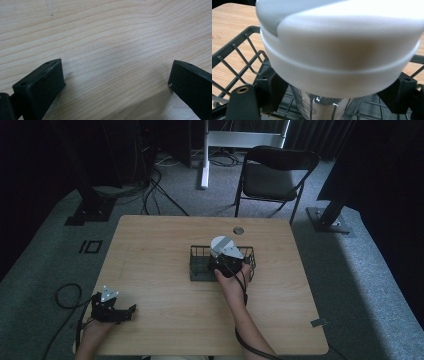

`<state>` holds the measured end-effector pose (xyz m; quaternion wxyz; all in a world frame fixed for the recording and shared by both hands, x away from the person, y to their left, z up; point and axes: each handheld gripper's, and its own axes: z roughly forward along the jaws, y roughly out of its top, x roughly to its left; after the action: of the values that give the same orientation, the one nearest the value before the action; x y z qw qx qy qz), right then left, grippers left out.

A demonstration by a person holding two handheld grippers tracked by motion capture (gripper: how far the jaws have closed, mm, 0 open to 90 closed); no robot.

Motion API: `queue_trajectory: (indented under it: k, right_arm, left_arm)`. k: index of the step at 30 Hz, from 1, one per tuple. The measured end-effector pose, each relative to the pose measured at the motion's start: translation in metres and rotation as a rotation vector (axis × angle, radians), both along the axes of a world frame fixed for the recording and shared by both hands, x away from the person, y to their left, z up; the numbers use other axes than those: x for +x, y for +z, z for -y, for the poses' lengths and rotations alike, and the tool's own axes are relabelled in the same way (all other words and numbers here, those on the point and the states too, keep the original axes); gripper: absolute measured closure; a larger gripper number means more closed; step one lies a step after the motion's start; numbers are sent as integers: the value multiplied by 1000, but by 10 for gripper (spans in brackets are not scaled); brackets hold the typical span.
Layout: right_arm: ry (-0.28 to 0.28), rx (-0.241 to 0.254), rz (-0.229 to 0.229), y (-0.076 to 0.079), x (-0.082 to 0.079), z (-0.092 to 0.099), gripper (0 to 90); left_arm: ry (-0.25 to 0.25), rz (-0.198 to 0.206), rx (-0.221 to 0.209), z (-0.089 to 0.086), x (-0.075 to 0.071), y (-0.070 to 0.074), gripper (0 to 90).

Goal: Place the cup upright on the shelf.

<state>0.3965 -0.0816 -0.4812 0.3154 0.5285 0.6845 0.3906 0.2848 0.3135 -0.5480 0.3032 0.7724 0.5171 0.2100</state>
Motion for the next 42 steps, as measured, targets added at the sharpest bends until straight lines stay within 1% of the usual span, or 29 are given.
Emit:
queue_trajectory:
  k: [3,6,10,14,17,24,27,30,31,33,35,38,40,41,42]
  right_arm:
    - [4,-7,6,-1,-3,0,183]
    - [5,-3,11,-2,-4,1,183]
    - [11,13,7,-2,-4,3,182]
    - [16,49,-5,-2,-3,5,177]
    - [13,63,-5,-2,-2,6,173]
    - [22,80,-9,1,-2,8,166]
    - [30,73,-12,2,-2,8,166]
    - [33,84,-14,2,-2,9,151]
    - [40,98,-8,3,-3,10,141]
    - [46,99,-7,4,-3,10,136]
    - [58,90,-13,4,-4,12,131]
    - [81,93,-19,4,-4,14,123]
    - [98,93,-8,4,-5,15,121]
    - [105,80,-9,3,-5,16,121]
    - [105,83,-13,3,-5,16,121]
  left_arm:
    - [0,0,0,0,0,0,5]
    - [0,0,0,0,0,0,5]
    - [0,0,1,0,0,0,5]
    - [0,0,0,0,0,0,5]
    - [0,0,0,0,0,0,5]
    - [0,0,0,0,0,0,5]
    - [0,0,0,0,0,0,5]
    - [0,0,0,0,0,0,5]
    - [0,0,0,0,0,0,5]
    - [0,0,0,0,0,0,4]
    - [0,0,0,0,0,0,5]
    - [0,0,0,0,0,0,5]
    - [0,0,0,0,0,0,4]
    - [0,0,0,0,0,0,5]
    - [0,0,0,0,0,0,5]
